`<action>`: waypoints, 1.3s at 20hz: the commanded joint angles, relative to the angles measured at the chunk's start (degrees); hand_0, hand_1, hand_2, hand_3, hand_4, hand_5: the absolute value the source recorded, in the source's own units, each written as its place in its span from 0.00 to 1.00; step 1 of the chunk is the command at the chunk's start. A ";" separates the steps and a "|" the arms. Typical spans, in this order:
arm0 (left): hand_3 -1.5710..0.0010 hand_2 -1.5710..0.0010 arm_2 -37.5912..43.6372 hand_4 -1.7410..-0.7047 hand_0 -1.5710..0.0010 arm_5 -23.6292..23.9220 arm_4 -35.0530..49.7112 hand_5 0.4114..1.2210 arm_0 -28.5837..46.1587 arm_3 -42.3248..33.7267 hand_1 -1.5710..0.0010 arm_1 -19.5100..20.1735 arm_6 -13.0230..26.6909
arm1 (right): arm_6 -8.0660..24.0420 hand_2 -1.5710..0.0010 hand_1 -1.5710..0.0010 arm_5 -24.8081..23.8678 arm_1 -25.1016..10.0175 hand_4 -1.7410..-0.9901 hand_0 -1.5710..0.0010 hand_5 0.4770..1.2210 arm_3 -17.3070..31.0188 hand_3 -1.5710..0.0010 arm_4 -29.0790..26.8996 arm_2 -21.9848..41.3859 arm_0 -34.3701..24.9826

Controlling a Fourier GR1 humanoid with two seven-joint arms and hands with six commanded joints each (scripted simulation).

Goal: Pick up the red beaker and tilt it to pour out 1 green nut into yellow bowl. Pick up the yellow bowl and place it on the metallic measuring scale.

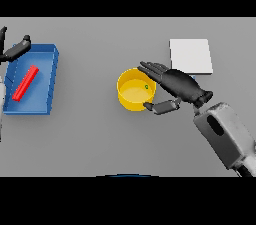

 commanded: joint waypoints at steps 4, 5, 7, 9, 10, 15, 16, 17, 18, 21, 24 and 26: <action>1.00 1.00 -0.11 0.95 1.00 0.63 -0.12 0.38 0.12 0.11 1.00 -0.50 -0.80 | -1.37 1.00 1.00 3.68 -0.56 0.70 1.00 0.21 2.59 1.00 3.58 4.63 -4.71; 1.00 1.00 0.00 0.94 1.00 0.72 0.10 0.38 -0.25 -0.02 1.00 -0.74 -0.60 | -2.16 1.00 1.00 4.93 -1.14 0.70 1.00 0.22 2.72 1.00 3.69 5.21 -5.53; 1.00 1.00 0.54 0.93 1.00 1.02 0.54 0.38 0.56 0.06 1.00 -0.59 -2.06 | -1.91 1.00 1.00 6.13 -0.59 0.70 1.00 0.23 3.68 1.00 4.42 6.55 -6.80; 1.00 1.00 1.30 0.92 1.00 0.74 1.31 0.38 0.24 0.07 1.00 -0.31 -1.85 | -3.42 1.00 1.00 6.58 -0.86 0.70 1.00 0.23 5.80 1.00 5.33 7.69 -8.10; 1.00 1.00 1.13 0.92 1.00 0.32 1.37 0.39 0.56 -0.45 1.00 -0.23 -1.70 | -3.82 1.00 1.00 6.34 -0.54 0.69 1.00 0.23 6.56 1.00 5.77 8.28 -8.02; 1.00 1.00 1.17 0.91 1.00 0.90 1.41 0.39 0.37 0.05 1.00 -0.79 -2.19 | -6.09 1.00 1.00 6.90 -0.43 0.65 1.00 0.26 11.10 1.00 7.64 10.54 -10.37; 1.00 1.00 1.19 0.91 1.00 1.09 1.40 0.39 0.33 0.03 1.00 -0.99 -1.92 | -5.89 1.00 1.00 6.60 0.19 0.65 1.00 0.26 12.47 1.00 8.16 11.03 -10.83; 1.00 1.00 1.14 0.91 1.00 0.96 1.46 0.39 -0.25 0.25 1.00 -1.12 -1.47 | -6.02 1.00 1.00 7.24 0.44 0.64 1.00 0.27 12.52 1.00 8.07 11.42 -10.91; 1.00 1.00 0.82 0.91 1.00 1.07 1.27 0.39 0.08 0.18 1.00 -1.34 -2.08 | -5.82 1.00 1.00 7.85 0.70 0.63 1.00 0.27 13.18 1.00 8.00 11.62 -11.10; 1.00 1.00 0.92 0.91 1.00 0.90 1.26 0.38 0.18 0.02 1.00 -1.09 -1.70 | -5.93 1.00 1.00 8.70 1.42 0.62 1.00 0.29 14.59 1.00 8.34 12.55 -11.83; 1.00 1.00 1.05 0.92 1.00 0.80 1.44 0.39 0.32 -0.24 1.00 -0.94 -2.08 | -7.25 1.00 1.00 7.91 1.41 0.61 1.00 0.31 16.49 1.00 8.61 12.74 -11.78; 1.00 1.00 1.03 0.91 1.00 0.74 1.43 0.39 -0.22 -0.45 1.00 -0.99 -1.29 | -8.79 0.99 1.00 7.43 1.54 0.61 1.00 0.32 17.94 0.98 8.93 13.16 -12.58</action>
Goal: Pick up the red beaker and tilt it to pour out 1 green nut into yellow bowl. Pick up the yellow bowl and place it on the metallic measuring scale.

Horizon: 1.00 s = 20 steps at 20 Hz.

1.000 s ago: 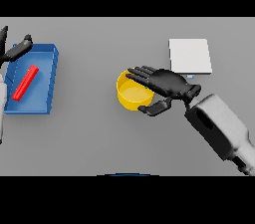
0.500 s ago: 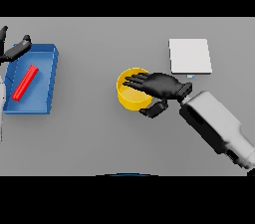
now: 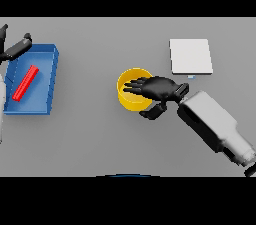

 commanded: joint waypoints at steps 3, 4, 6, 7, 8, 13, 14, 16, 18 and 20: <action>1.00 1.00 -0.03 0.91 1.00 -0.40 0.32 0.40 1.22 -1.78 1.00 0.05 0.47 | 0.84 0.97 1.00 -0.63 1.40 0.58 1.00 0.39 0.91 0.94 -0.24 -0.19 -0.02; 1.00 1.00 -0.19 0.91 1.00 0.02 -0.08 0.40 1.10 -1.71 1.00 -0.10 0.73 | 1.19 0.95 0.99 -0.42 1.55 0.54 1.00 0.43 1.63 0.92 -0.55 -0.61 -0.49; 1.00 1.00 -0.08 0.91 1.00 -0.09 0.08 0.39 1.48 -2.13 1.00 -0.06 0.98 | 0.72 0.87 0.91 -0.05 1.32 0.46 0.89 0.53 0.76 0.84 -0.68 -0.41 0.20; 1.00 1.00 -0.46 0.92 1.00 0.29 -0.24 0.39 1.56 -2.04 1.00 -0.41 0.37 | 1.03 0.82 0.84 0.27 1.13 0.41 0.79 0.63 0.22 0.79 -0.38 -0.08 0.39; 1.00 1.00 -0.39 0.92 1.00 0.30 -0.32 0.39 1.27 -1.41 1.00 -0.29 0.22 | 0.26 0.76 0.76 -0.06 0.84 0.35 0.70 0.70 0.28 0.73 -0.10 0.31 0.42; 1.00 1.00 -0.21 0.92 1.00 0.28 -0.35 0.40 0.85 -1.26 1.00 -0.10 0.89 | 1.11 0.32 0.31 1.64 0.74 0.20 0.26 0.90 -0.08 0.34 -0.81 0.34 -0.23; 1.00 1.00 -0.21 0.91 1.00 0.05 -0.14 0.40 1.01 -1.15 1.00 -0.07 0.22 | 0.34 0.26 0.25 1.59 0.13 0.16 0.21 0.92 -0.81 0.33 -0.95 0.41 0.23; 1.00 1.00 -0.19 0.92 1.00 0.03 -0.31 0.40 0.94 -0.69 1.00 0.21 -0.17 | 1.04 0.16 0.16 2.16 0.15 0.11 0.13 0.95 -1.11 0.29 -0.77 0.61 -0.16; 1.00 1.00 -0.19 0.92 1.00 0.11 -0.22 0.39 1.14 -1.03 1.00 0.02 0.08 | 3.24 0.10 0.10 3.02 -0.06 0.08 0.08 0.97 -2.27 0.27 -1.09 0.09 -0.40; 1.00 1.00 -0.23 0.92 1.00 0.07 -0.41 0.39 1.20 -0.59 1.00 0.34 -0.70 | 3.56 0.07 0.07 3.81 -0.75 0.06 0.05 0.98 -4.12 0.20 -1.82 -0.42 -0.27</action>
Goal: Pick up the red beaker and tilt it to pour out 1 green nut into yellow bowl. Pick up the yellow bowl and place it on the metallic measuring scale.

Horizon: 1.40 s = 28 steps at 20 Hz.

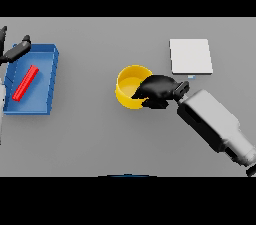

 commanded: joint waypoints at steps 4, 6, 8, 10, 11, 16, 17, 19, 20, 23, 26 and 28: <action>1.00 1.00 0.24 0.92 1.00 -0.28 0.22 0.39 -0.21 -0.43 1.00 0.27 0.74 | 1.32 0.03 0.03 1.87 -1.84 0.03 0.02 0.99 -2.04 0.14 -2.45 -2.40 -1.25; 1.00 1.00 0.10 0.92 1.00 -0.15 0.38 0.40 0.40 -1.62 1.00 0.04 0.33 | 1.12 0.02 0.02 2.77 -3.31 0.03 0.01 0.99 -4.41 0.16 -3.06 -2.29 -1.12; 1.00 1.00 0.54 0.91 1.00 0.03 0.58 0.40 0.07 -1.10 1.00 0.27 -0.13 | 3.68 0.01 0.01 3.76 -3.73 0.03 0.01 1.00 -4.52 0.17 -3.71 -2.93 -2.01; 1.00 1.00 0.67 0.91 1.00 -0.09 0.64 0.40 -0.16 -0.67 1.00 0.52 -0.86 | 4.53 0.01 0.01 3.89 -3.39 0.02 0.01 1.00 -2.67 0.14 -4.13 -3.40 -4.06; 1.00 1.00 0.63 0.91 1.00 -0.25 0.62 0.41 -0.23 -0.69 1.00 0.62 -0.65 | 4.82 0.01 0.01 4.37 -3.75 0.02 0.00 1.00 -2.56 0.16 -4.73 -3.82 -4.68; 1.00 1.00 0.61 0.92 1.00 -0.06 0.28 0.42 -0.77 0.54 1.00 0.74 -1.02 | 4.59 0.00 0.01 2.24 -7.72 0.02 0.04 1.00 -0.76 0.16 -4.42 -5.96 -6.84; 1.00 1.00 0.74 0.92 1.00 -0.06 0.29 0.42 -1.26 0.76 1.00 0.90 -0.96 | 5.93 0.00 0.01 1.98 -7.56 0.02 0.03 1.00 0.78 0.15 -4.74 -6.71 -7.31; 1.00 1.00 1.04 0.91 1.00 -0.09 0.91 0.42 -0.76 0.43 1.00 0.55 -1.09 | 5.00 0.00 0.01 0.10 -8.68 0.02 0.02 1.00 3.28 0.11 -3.75 -6.79 -8.30; 1.00 1.00 1.38 0.90 1.00 -0.38 1.15 0.42 -0.47 0.16 1.00 0.94 -0.72 | 4.41 0.00 0.01 -0.65 -9.33 0.02 0.02 1.00 5.19 0.10 -3.65 -7.27 -9.07; 1.00 1.00 1.45 0.91 1.00 -0.45 0.92 0.42 -0.83 0.35 1.00 1.32 -0.28 | 4.07 0.00 0.00 -2.01 -10.32 0.02 0.01 1.00 9.62 0.15 -3.21 -7.78 -10.93; 1.00 1.00 1.19 0.91 1.00 -0.73 1.17 0.42 -0.39 -0.45 1.00 0.89 -0.02 | 2.26 0.00 0.00 -3.43 -10.15 0.02 0.00 1.00 12.73 0.19 -3.05 -7.32 -11.79; 1.00 1.00 1.26 0.90 1.00 -0.21 1.23 0.42 -0.68 -0.77 1.00 0.32 1.03 | 1.93 0.00 0.02 -5.18 -10.34 0.02 0.00 1.00 16.58 0.12 -2.55 -7.85 -12.37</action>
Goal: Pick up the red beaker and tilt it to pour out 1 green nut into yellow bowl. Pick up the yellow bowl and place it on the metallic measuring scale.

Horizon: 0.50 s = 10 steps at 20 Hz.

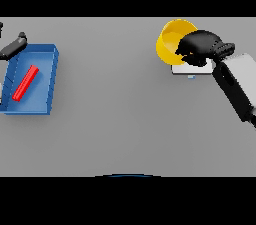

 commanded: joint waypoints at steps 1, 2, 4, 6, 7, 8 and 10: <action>1.00 1.00 0.21 0.89 1.00 -0.20 0.35 0.43 0.68 -0.80 1.00 0.05 0.25 | 1.10 0.01 0.05 -0.88 -0.06 0.02 0.01 1.00 2.42 0.10 0.34 -0.36 -0.12; 1.00 1.00 0.21 0.89 1.00 -0.22 0.29 0.43 0.44 -1.21 1.00 0.09 1.18 | 1.32 0.03 0.07 -1.33 -0.13 0.02 0.02 1.00 3.92 0.08 0.25 -0.57 -0.16; 1.00 1.00 0.15 0.88 1.00 0.26 0.00 0.44 0.18 -1.44 1.00 -0.13 1.87 | 0.09 0.05 0.09 -2.77 -0.17 0.02 0.03 1.00 7.66 0.05 0.29 -1.02 -1.01; 1.00 1.00 0.15 0.88 1.00 0.17 0.03 0.44 0.71 -1.96 1.00 -0.07 1.95 | -0.34 0.07 0.12 -4.04 -0.22 0.02 0.04 1.00 10.76 0.03 0.46 -1.22 -1.34; 1.00 1.00 0.25 0.87 1.00 0.03 0.28 0.45 0.74 -1.80 1.00 -0.26 2.48 | -0.67 0.08 0.13 -4.49 -0.08 0.02 0.04 1.00 11.88 0.03 0.57 -1.10 -1.40; 1.00 1.00 0.02 0.87 1.00 0.10 0.13 0.45 0.87 -2.07 1.00 -0.47 2.68 | -0.49 0.09 0.14 -4.61 0.31 0.01 0.05 1.00 12.65 0.02 0.70 -0.88 -1.69; 1.00 1.00 0.19 0.86 1.00 -0.20 0.26 0.46 0.59 -1.82 1.00 -0.20 2.92 | -1.28 0.12 0.19 -5.14 0.37 0.01 0.08 1.00 13.61 0.01 0.83 -0.74 -1.92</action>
